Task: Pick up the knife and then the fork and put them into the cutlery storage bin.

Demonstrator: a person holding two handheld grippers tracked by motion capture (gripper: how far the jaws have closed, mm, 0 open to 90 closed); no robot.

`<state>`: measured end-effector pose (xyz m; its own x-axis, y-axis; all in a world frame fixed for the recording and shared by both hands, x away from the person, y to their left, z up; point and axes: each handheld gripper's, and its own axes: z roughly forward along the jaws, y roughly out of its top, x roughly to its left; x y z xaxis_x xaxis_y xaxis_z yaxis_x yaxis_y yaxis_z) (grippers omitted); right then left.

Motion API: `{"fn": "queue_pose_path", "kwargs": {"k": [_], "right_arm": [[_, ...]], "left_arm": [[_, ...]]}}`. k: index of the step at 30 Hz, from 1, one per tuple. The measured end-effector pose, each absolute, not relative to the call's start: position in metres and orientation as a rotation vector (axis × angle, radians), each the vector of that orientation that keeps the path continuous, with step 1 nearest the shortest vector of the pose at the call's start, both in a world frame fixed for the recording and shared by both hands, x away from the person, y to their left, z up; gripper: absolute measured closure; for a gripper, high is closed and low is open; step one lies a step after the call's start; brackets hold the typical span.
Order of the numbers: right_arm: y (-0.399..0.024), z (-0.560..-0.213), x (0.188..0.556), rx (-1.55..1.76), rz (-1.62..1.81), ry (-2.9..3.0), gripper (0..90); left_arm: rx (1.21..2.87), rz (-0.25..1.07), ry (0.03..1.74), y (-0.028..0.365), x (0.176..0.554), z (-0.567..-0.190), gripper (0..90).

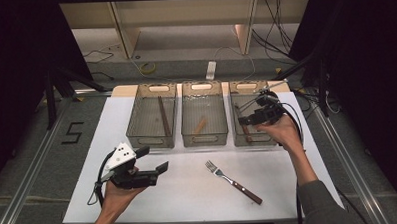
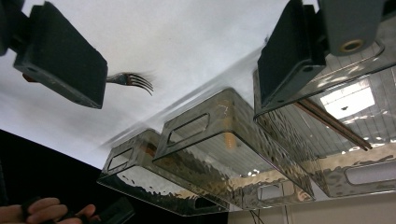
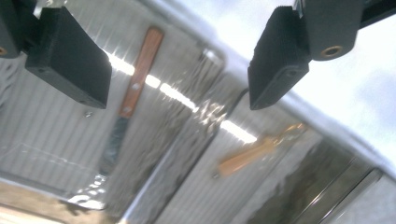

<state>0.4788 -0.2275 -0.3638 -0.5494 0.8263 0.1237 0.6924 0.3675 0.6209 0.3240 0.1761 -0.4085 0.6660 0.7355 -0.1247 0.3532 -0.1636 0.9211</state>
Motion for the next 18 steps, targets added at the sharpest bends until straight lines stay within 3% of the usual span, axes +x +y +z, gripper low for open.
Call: {"fn": "queue_pose_path", "kwargs": {"k": [18], "right_arm": [[-0.216,-0.392,0.396,1.204,0.971,2.591,26.8]], "left_arm": [[1.772,0.425,0.869,0.175,0.323,-0.409,15.6]]}}
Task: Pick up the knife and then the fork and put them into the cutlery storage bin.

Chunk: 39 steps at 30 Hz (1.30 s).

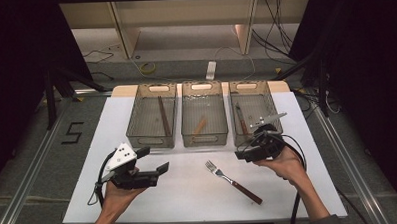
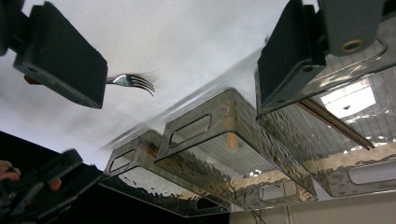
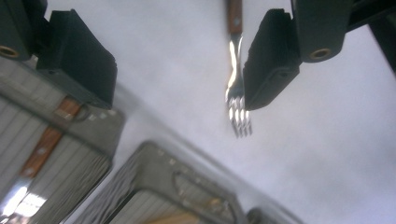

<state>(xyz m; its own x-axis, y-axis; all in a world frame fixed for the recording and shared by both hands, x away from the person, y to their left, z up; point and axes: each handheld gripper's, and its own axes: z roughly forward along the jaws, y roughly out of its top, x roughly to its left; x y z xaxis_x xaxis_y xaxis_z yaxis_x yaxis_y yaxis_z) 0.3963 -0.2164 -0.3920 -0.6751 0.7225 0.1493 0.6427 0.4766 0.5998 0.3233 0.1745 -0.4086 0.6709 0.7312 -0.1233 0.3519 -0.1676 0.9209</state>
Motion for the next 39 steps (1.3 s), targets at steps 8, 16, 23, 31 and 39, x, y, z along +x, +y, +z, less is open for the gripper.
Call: {"fn": "queue_pose_path", "kwargs": {"k": [8,16,23,31,39], "right_arm": [[-0.217,-0.401,0.385,1.199,0.920,2.644,25.4],[-0.214,-0.403,0.372,1.140,0.819,2.698,27.0],[-0.207,-0.405,0.361,1.095,0.769,2.744,29.6],[-0.202,-0.413,0.354,1.080,0.699,2.791,32.1],[-0.197,-0.426,0.350,1.050,0.597,2.849,36.5]], "left_arm": [[1.770,0.427,0.866,0.175,0.323,-0.408,15.6],[1.776,0.423,0.859,0.174,0.322,-0.408,15.5],[1.767,0.418,0.864,0.175,0.323,-0.408,15.5],[1.764,0.421,0.864,0.175,0.323,-0.407,15.5],[1.766,0.420,0.864,0.175,0.323,-0.407,15.6]]}}
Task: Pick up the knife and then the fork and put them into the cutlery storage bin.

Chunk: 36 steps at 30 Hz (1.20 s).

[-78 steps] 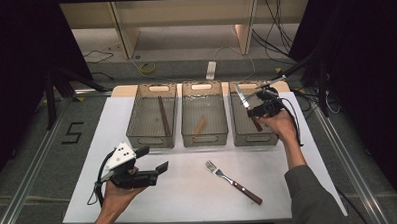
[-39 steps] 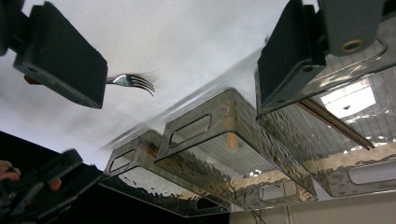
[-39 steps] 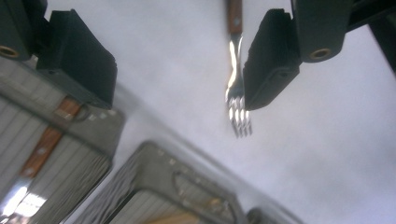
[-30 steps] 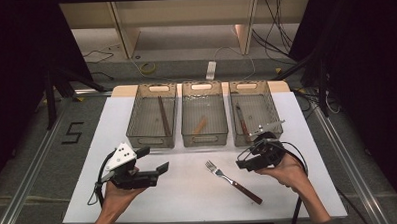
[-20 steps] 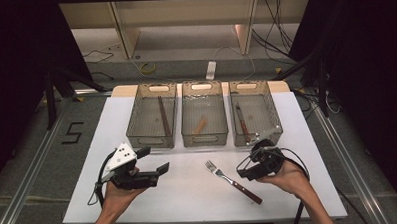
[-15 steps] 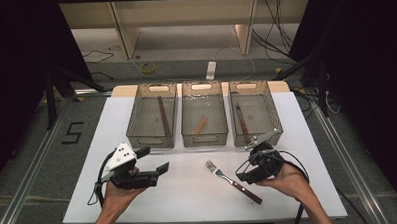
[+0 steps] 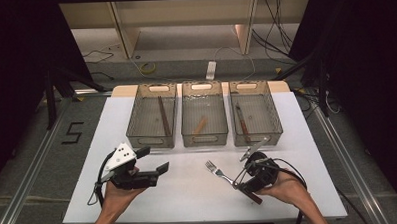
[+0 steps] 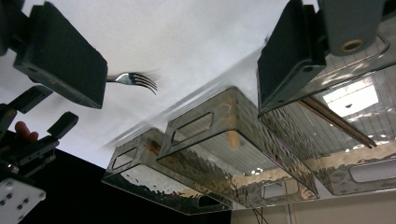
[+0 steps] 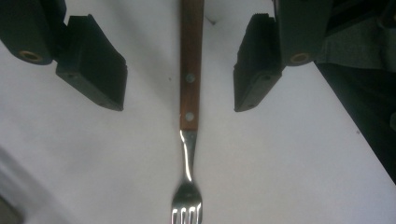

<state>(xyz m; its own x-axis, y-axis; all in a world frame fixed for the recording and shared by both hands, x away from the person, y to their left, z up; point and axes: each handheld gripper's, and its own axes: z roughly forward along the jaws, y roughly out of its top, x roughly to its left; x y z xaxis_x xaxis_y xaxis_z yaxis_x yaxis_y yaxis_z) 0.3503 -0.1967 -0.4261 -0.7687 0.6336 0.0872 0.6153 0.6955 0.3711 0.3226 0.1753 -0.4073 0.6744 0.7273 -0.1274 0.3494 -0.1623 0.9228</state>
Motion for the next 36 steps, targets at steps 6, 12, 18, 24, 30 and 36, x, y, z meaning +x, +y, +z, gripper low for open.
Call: {"fn": "queue_pose_path", "kwargs": {"k": [6,12,18,24,30,36], "right_arm": [[-0.194,-0.436,0.349,1.039,0.531,2.870,42.9],[-0.193,-0.441,0.349,1.030,0.490,2.875,48.1],[-0.190,-0.446,0.348,1.010,0.457,2.898,53.0],[-0.188,-0.450,0.348,1.012,0.413,2.908,57.9],[-0.185,-0.453,0.347,0.986,0.370,2.921,63.5],[-0.185,-0.456,0.349,0.987,0.342,2.919,66.9]], "left_arm": [[1.766,0.420,0.863,0.175,0.323,-0.407,15.6],[1.767,0.421,0.862,0.175,0.322,-0.407,15.6],[1.765,0.421,0.861,0.175,0.322,-0.407,15.6],[1.765,0.420,0.855,0.175,0.322,-0.407,15.5],[1.761,0.419,0.853,0.175,0.322,-0.407,15.1],[1.761,0.419,0.852,0.175,0.322,-0.407,15.1]]}}
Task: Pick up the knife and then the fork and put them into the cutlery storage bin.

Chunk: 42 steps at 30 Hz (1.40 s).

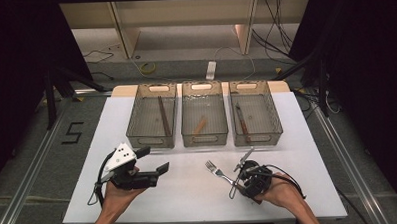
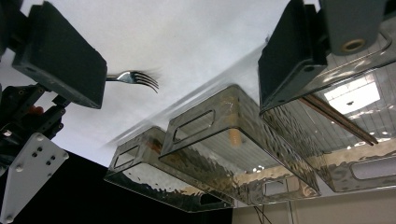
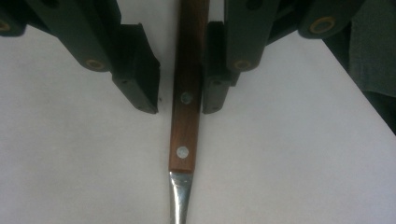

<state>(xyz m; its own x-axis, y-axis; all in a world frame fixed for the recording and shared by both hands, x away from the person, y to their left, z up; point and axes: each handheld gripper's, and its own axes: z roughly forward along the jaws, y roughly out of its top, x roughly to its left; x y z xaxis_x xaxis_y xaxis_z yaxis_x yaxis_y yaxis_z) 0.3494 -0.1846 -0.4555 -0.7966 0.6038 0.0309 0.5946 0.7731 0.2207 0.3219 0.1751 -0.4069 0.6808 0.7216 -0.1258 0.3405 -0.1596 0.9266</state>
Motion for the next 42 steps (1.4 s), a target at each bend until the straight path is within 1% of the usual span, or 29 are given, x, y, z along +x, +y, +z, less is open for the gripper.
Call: {"fn": "queue_pose_path", "kwargs": {"k": [6,10,28,42], "right_arm": [[-0.181,-0.455,0.348,0.967,0.314,2.921,70.1],[-0.181,-0.456,0.348,0.949,0.296,2.914,74.9],[-0.180,-0.454,0.348,0.868,0.279,2.927,76.9],[-0.193,-0.441,0.354,0.924,0.447,2.862,76.9]], "left_arm": [[1.763,0.421,0.851,0.175,0.322,-0.407,15.0],[1.764,0.421,0.852,0.175,0.322,-0.407,15.0],[1.764,0.423,0.852,0.175,0.322,-0.407,15.1],[1.763,0.422,0.855,0.175,0.323,-0.407,15.1]]}}
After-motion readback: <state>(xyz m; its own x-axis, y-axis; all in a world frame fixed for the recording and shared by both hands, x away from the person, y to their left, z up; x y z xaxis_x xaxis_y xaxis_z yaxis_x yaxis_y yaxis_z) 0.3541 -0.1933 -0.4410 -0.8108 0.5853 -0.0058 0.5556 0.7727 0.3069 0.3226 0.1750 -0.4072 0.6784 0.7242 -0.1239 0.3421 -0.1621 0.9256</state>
